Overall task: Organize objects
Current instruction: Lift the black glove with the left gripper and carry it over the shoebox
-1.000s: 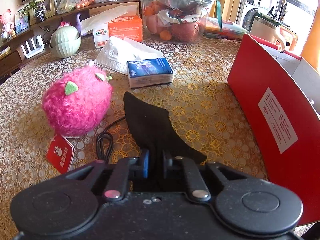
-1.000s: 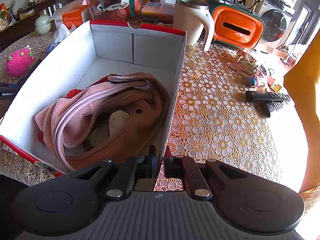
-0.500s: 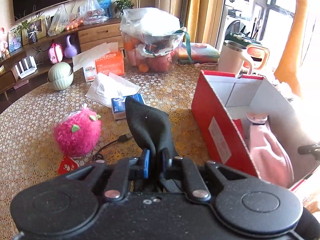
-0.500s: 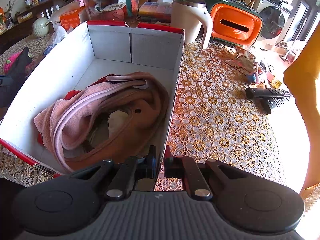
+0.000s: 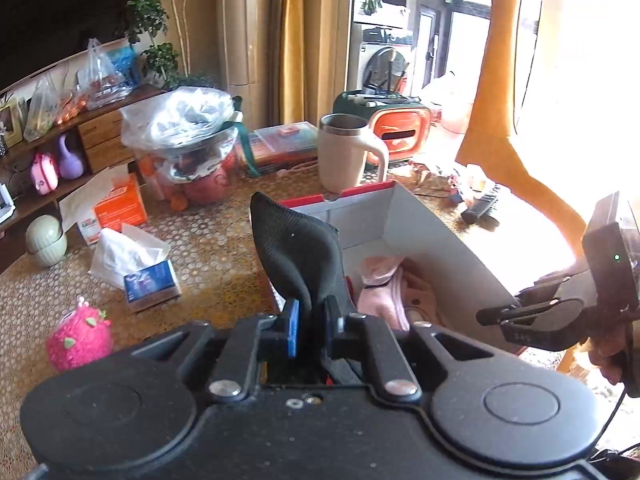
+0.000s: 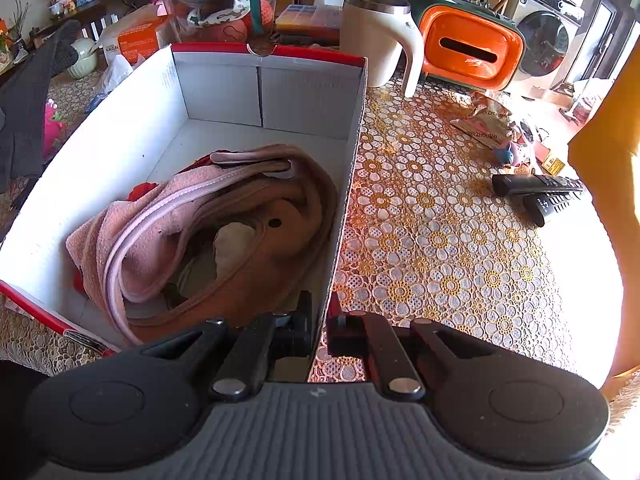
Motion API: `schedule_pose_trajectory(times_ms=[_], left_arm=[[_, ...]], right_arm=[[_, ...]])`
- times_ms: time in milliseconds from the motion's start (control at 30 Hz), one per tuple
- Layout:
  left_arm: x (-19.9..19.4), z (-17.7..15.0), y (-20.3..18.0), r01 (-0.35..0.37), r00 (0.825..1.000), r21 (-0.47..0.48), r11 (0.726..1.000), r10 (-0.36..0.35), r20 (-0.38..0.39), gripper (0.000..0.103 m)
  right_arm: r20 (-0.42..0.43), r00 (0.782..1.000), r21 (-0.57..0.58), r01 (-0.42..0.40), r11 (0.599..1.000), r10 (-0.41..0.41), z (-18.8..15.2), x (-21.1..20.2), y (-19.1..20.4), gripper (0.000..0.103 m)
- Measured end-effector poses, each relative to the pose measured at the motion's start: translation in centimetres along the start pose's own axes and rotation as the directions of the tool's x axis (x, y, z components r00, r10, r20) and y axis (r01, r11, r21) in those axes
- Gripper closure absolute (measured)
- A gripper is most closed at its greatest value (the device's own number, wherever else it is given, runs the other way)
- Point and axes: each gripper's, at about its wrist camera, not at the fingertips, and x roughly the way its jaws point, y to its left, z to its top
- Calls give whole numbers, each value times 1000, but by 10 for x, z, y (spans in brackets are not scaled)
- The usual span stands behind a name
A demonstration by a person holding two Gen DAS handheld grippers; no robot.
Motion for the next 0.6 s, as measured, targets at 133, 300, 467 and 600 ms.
schedule_pose_trajectory(times_ms=[133, 300, 467, 600], left_arm=[[18, 6, -24, 33, 999, 36, 999, -32, -27, 93], [43, 8, -43, 42, 997, 63, 997, -37, -70, 93], [68, 10, -50, 39, 993, 57, 998, -33, -114, 93], [86, 11, -52, 28, 989, 60, 998, -19, -145, 93]], right_arm=[[3, 1000, -4, -5, 1000, 5, 0, 0, 0, 97], [5, 1000, 0, -19, 1000, 19, -1, 1, -3, 97], [6, 1000, 2, -28, 1000, 28, -1, 1, -6, 97], [6, 999, 3, -35, 999, 35, -2, 0, -7, 97]])
